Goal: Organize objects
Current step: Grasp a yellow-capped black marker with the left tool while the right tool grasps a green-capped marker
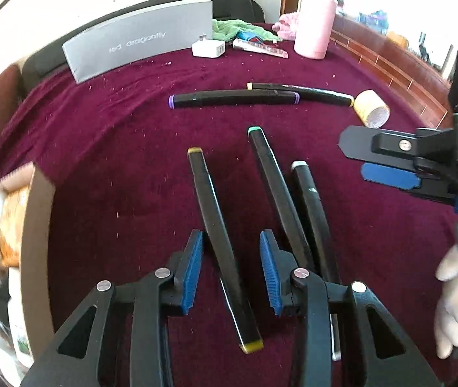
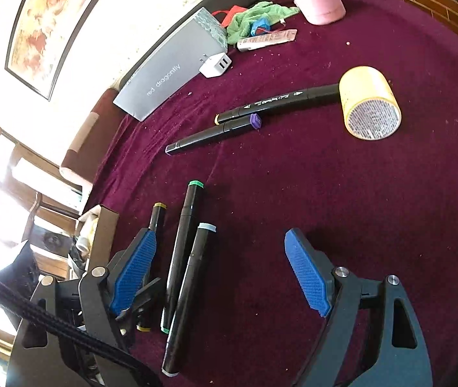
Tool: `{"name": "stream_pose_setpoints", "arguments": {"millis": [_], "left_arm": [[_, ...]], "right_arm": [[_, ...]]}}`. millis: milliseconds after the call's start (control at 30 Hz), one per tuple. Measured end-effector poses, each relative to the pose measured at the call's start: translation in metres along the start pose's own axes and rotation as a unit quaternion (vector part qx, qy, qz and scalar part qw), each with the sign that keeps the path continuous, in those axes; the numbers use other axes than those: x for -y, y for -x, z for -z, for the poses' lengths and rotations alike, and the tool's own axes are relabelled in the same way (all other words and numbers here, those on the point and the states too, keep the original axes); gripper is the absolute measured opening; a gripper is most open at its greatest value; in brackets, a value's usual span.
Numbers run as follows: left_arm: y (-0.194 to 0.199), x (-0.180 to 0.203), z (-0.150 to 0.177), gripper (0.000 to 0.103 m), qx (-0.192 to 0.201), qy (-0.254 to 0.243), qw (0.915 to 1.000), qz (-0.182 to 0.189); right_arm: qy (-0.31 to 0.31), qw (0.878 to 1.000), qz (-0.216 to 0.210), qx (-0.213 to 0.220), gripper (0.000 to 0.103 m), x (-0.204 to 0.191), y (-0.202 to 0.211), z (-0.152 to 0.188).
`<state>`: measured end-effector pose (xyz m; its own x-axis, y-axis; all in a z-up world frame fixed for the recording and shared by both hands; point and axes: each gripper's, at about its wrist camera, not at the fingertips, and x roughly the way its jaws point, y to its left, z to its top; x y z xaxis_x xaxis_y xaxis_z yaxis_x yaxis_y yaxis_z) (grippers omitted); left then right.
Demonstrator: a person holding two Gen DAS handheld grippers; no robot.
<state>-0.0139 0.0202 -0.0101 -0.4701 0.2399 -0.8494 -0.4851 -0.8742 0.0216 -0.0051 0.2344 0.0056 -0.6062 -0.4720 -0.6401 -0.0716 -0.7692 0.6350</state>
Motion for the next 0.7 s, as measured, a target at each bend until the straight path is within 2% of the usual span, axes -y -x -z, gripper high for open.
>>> {"name": "stream_pose_setpoints", "arguments": {"millis": [200,233,267,300,367,433,700], "left_arm": [[-0.001,-0.004,-0.002,0.030,0.010,-0.009,0.9998,0.013],[0.000,-0.005,-0.001,0.027,0.010,-0.010,0.9998,0.017],[0.001,-0.007,0.000,0.018,0.010,-0.009,0.9997,0.020],[0.003,-0.011,0.001,0.014,0.008,-0.004,0.9996,0.026],[0.006,-0.020,0.004,0.011,0.009,0.012,0.9991,0.040],[0.017,-0.028,0.010,0.011,0.026,0.019,0.9988,0.036],[0.086,-0.064,0.049,0.011,0.096,0.084,0.9887,0.079]], "right_arm": [[0.006,1.000,0.007,0.003,0.084,-0.004,-0.003,0.002],[0.009,1.000,0.009,0.004,0.084,-0.004,-0.003,0.003],[0.012,1.000,0.011,0.005,0.084,-0.005,-0.004,0.003],[0.017,1.000,0.014,0.006,0.084,-0.006,-0.004,0.004],[0.029,0.999,0.021,0.008,0.084,-0.008,-0.004,0.005],[0.041,0.999,0.030,0.011,0.084,-0.011,-0.006,0.006],[0.094,0.993,0.072,0.019,0.084,-0.022,-0.014,0.012]]}}
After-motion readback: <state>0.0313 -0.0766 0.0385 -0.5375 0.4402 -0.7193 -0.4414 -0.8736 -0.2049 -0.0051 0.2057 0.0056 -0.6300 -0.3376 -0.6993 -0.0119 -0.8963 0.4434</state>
